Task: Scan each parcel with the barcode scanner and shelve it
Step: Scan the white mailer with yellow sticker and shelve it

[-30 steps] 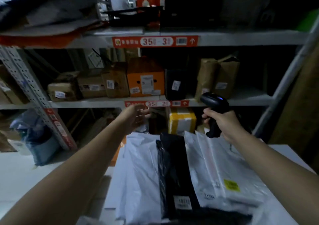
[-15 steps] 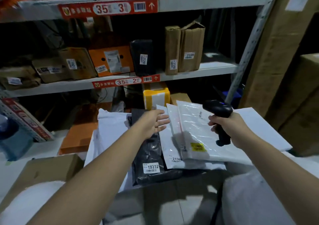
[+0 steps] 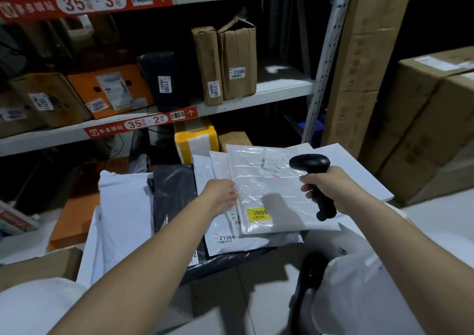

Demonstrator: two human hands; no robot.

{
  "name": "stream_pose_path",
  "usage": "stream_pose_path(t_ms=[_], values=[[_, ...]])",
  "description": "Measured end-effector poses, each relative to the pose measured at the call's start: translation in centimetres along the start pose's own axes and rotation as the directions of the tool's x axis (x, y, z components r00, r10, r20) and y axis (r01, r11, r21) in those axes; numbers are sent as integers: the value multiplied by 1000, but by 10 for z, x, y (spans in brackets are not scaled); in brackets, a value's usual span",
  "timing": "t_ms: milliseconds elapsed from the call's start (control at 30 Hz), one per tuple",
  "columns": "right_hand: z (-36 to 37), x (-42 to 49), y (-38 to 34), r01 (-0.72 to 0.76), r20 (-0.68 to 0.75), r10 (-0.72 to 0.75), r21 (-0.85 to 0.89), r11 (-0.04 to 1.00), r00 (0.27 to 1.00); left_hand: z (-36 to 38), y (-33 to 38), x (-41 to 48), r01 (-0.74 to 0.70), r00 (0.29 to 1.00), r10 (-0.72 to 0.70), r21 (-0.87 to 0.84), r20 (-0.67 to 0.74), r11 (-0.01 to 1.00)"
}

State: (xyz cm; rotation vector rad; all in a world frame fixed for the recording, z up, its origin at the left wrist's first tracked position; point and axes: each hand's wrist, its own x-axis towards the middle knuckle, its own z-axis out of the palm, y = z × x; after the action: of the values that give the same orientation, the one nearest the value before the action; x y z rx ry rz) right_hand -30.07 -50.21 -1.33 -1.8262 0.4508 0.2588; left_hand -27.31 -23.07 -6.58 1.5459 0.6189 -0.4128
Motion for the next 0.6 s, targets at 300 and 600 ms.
stream_pose_path(t_ms=[300, 600], values=[[1, 52, -27, 219, 114, -195, -694, 686, 974, 6, 1, 21, 34, 990, 21, 376, -141, 926], [6, 77, -25, 274, 150, -244, -722, 635, 958, 7, -6, 40, 43, 986, 20, 362, -167, 931]])
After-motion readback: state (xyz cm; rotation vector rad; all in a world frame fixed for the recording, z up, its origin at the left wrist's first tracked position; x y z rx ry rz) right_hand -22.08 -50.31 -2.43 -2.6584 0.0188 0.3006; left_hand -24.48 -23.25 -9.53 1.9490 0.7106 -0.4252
